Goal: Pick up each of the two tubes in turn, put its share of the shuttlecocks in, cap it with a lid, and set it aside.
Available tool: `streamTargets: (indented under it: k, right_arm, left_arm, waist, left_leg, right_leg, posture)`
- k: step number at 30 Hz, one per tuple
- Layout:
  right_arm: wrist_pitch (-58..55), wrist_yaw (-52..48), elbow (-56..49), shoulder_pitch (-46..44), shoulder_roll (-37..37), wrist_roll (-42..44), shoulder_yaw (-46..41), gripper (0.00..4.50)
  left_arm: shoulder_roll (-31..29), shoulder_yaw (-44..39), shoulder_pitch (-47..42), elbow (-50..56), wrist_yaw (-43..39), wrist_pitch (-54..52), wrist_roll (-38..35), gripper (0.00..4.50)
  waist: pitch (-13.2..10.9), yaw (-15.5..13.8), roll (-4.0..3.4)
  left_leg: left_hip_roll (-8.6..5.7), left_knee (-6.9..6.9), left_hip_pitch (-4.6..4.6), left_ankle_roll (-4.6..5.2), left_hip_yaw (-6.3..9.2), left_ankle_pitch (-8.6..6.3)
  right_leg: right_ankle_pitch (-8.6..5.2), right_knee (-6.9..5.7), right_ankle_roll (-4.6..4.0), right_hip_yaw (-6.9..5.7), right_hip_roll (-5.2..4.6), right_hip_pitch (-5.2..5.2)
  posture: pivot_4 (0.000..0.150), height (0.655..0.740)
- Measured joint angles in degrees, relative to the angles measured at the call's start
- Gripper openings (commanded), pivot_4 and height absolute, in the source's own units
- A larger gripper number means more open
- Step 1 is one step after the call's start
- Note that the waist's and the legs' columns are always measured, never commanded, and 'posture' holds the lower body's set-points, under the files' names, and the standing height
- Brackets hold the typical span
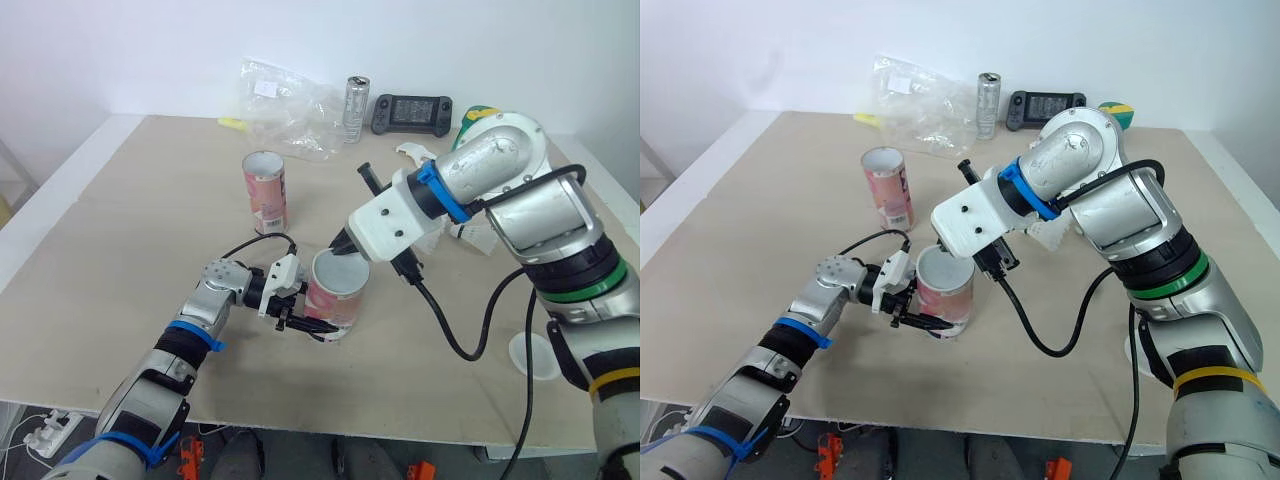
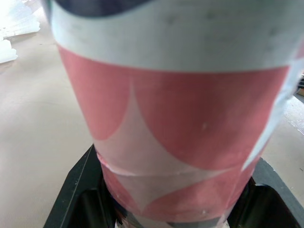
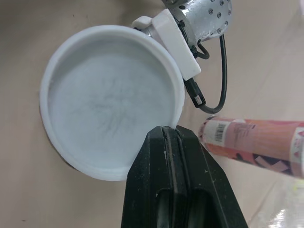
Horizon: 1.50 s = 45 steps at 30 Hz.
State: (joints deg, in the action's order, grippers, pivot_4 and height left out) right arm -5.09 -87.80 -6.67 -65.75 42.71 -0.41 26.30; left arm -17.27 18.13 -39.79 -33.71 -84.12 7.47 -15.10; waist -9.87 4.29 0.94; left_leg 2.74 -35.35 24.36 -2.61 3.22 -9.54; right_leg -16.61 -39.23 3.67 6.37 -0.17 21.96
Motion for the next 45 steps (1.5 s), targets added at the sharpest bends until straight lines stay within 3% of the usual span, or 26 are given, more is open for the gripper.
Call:
streamTargets:
  k: [1,3,5,9,14,17,20,21,31,36,41,45]
  right_arm:
    - [-0.3,0.1,-0.2,0.2,0.0,-0.2,0.0,0.95]
    - [-1.4,0.7,-1.1,1.3,-0.4,-0.9,-0.2,1.97]
    - [-2.8,1.9,-1.8,2.0,-1.1,-1.8,-0.5,2.52]
    - [-7.9,3.3,-0.6,2.3,-4.0,-2.3,-1.1,2.52]
    - [-20.5,1.8,6.4,-1.6,-6.7,6.6,-6.0,2.52]
    - [-23.9,-1.0,3.8,-2.1,-3.6,12.1,-9.0,1.74]
    - [-24.3,-1.0,0.9,0.7,-2.1,13.5,-8.8,0.22]
    - [-24.3,-0.9,0.2,2.0,-2.1,13.6,-8.2,0.10]
    - [-25.7,0.4,-5.3,6.4,-1.8,13.6,-5.1,0.10]
    - [-23.0,2.7,-8.7,7.8,-0.9,9.3,-2.4,0.10]
    - [-24.5,1.6,-7.2,7.7,-0.1,12.4,-4.4,0.10]
    - [-27.5,1.7,-5.1,7.6,2.1,18.5,-12.3,0.10]
  left_arm:
    - [-0.1,0.0,0.1,0.1,0.0,-0.1,0.0,2.43]
    - [-0.3,-0.1,0.4,0.5,0.1,-0.4,0.0,2.43]
    - [-0.5,0.0,0.6,0.5,0.2,-0.7,0.0,2.43]
    - [-1.3,-0.2,0.9,0.7,0.4,-1.3,0.1,2.43]
    - [-1.5,-0.4,0.8,1.2,0.4,-1.3,0.3,2.43]
    - [-1.5,-0.3,0.9,1.6,-0.1,-1.3,0.3,2.43]
    - [-1.5,-0.3,0.9,1.7,-0.4,-1.3,0.3,2.43]
    - [-1.5,-0.3,0.9,1.6,-0.4,-1.3,0.3,2.43]
    - [-1.5,-0.3,0.8,1.6,-0.3,-1.3,0.3,2.43]
    - [-1.5,-0.4,0.8,1.2,0.0,-1.4,0.7,2.43]
    - [-1.5,-0.3,0.6,1.5,0.0,-1.6,0.8,2.43]
    - [-1.5,-0.2,0.7,2.3,-0.5,-1.6,0.8,2.43]
  waist:
    - [0.0,0.0,0.01]
    - [0.1,0.0,0.01]
    - [0.3,0.1,0.05]
    - [0.5,0.3,0.14]
    - [0.3,0.6,-0.03]
    - [0.3,0.4,-0.03]
    - [0.3,0.4,-0.04]
    - [0.3,0.4,-0.06]
    - [0.3,0.4,-0.07]
    - [0.4,0.5,-0.06]
    - [0.4,0.5,-0.03]
    - [0.4,0.3,-0.03]
  left_leg:
    - [0.00,0.01,-0.01,0.00,0.00,0.00]
    - [0.00,0.04,-0.04,0.00,0.00,0.00]
    - [0.02,0.09,-0.15,-0.01,0.00,-0.01]
    - [0.13,0.12,-0.32,-0.01,-0.02,-0.01]
    - [0.13,0.11,-0.20,0.08,0.00,0.05]
    - [0.13,0.16,-0.16,0.00,0.03,-0.01]
    - [0.11,0.27,-0.16,-0.01,0.09,-0.02]
    - [0.11,0.27,-0.16,-0.01,0.08,-0.02]
    - [0.11,0.29,-0.14,0.00,0.09,-0.01]
    - [0.10,0.29,-0.36,0.00,0.08,-0.01]
    - [0.10,0.29,-0.23,-0.01,0.06,-0.01]
    - [0.08,0.38,-0.10,-0.01,0.07,-0.01]
  right_leg:
    - [-0.01,0.00,-0.01,0.00,0.00,0.00]
    - [-0.02,0.00,-0.04,0.00,0.00,-0.03]
    - [-0.05,0.00,-0.09,0.00,0.01,-0.09]
    - [-0.11,0.00,-0.43,-0.01,0.09,-0.14]
    - [0.13,0.00,-0.53,0.00,0.10,0.04]
    - [0.01,0.00,-0.30,-0.01,0.12,0.02]
    - [-0.05,0.02,-0.26,-0.01,0.17,0.03]
    - [-0.04,0.02,-0.25,0.00,0.17,0.04]
    - [-0.05,0.03,-0.30,0.02,0.18,0.08]
    - [-0.13,0.05,-0.45,0.02,0.17,0.04]
    - [-0.11,0.07,-0.46,0.03,0.13,0.02]
    - [-0.05,0.10,-0.24,0.02,0.13,0.10]
  posture:
    - [0.150,0.7400]
    - [0.150,0.7400]
    - [0.150,0.7400]
    - [0.150,0.7400]
    - [0.150,0.7400]
    - [0.150,0.7400]
    - [0.150,0.7400]
    - [0.150,0.7400]
    - [0.150,0.7400]
    - [0.150,0.7400]
    - [0.150,0.7400]
    - [0.150,0.7400]
